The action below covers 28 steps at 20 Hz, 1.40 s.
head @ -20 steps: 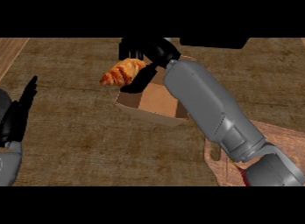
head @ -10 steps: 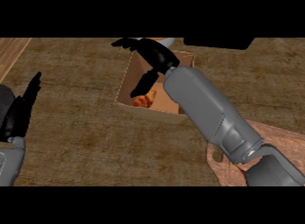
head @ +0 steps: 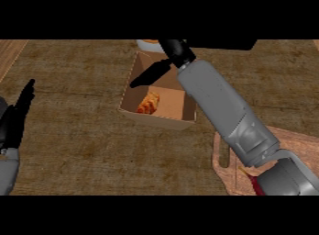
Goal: Pick the croissant from the cutting board and place it in the cardboard box
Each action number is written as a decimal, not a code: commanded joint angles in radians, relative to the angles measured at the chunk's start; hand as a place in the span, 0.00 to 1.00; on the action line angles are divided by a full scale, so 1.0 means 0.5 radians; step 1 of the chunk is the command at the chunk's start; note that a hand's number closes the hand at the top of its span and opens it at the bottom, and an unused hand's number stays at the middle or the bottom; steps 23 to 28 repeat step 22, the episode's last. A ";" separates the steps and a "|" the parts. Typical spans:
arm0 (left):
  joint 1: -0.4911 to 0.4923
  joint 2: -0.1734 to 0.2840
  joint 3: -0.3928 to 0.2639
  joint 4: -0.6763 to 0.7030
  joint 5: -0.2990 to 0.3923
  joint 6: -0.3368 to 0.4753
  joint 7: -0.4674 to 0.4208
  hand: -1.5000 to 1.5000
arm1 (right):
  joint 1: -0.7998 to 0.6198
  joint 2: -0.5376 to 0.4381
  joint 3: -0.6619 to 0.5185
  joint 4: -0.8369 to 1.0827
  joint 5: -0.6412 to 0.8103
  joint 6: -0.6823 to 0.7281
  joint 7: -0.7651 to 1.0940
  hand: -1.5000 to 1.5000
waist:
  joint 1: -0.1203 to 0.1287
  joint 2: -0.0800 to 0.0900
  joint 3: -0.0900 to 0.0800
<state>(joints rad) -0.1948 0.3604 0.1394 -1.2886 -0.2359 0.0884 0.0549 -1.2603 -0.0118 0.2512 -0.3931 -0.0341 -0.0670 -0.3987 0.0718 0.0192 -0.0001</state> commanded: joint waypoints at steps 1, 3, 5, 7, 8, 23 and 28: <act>0.118 0.014 0.020 -0.048 0.017 -0.023 -0.037 0.50 | -0.007 -0.062 -0.174 0.134 -0.111 0.118 -0.201 0.00 | -0.023 -0.001 0.001; 0.143 -0.011 0.006 -0.109 -0.003 0.009 0.006 0.50 | -0.073 -0.222 -0.253 0.178 -0.179 0.335 -0.149 0.00 | -0.030 -0.006 0.002; 0.139 0.008 0.037 -0.057 -0.014 0.024 -0.024 0.50 | -0.097 -0.267 -0.287 0.248 -0.179 0.349 -0.145 0.00 | -0.047 -0.006 0.000; 0.142 -0.012 0.012 -0.141 -0.003 0.007 0.009 0.50 | -0.016 -0.406 -0.276 0.322 -0.134 0.415 -0.275 0.00 | -0.036 0.001 0.001; 0.090 0.003 -0.001 -0.156 -0.006 -0.023 0.089 0.50 | -0.036 -0.433 -0.317 0.343 -0.165 0.438 -0.248 0.00 | -0.044 -0.001 0.002; 0.045 -0.020 -0.007 -0.125 -0.001 -0.042 0.025 0.50 | 0.065 -1.067 -0.251 0.538 0.008 0.995 -0.588 0.00 | 0.019 0.041 0.006; 0.045 -0.020 -0.007 -0.125 -0.001 -0.042 0.025 0.50 | 0.065 -1.067 -0.251 0.538 0.008 0.995 -0.588 0.00 | 0.019 0.041 0.006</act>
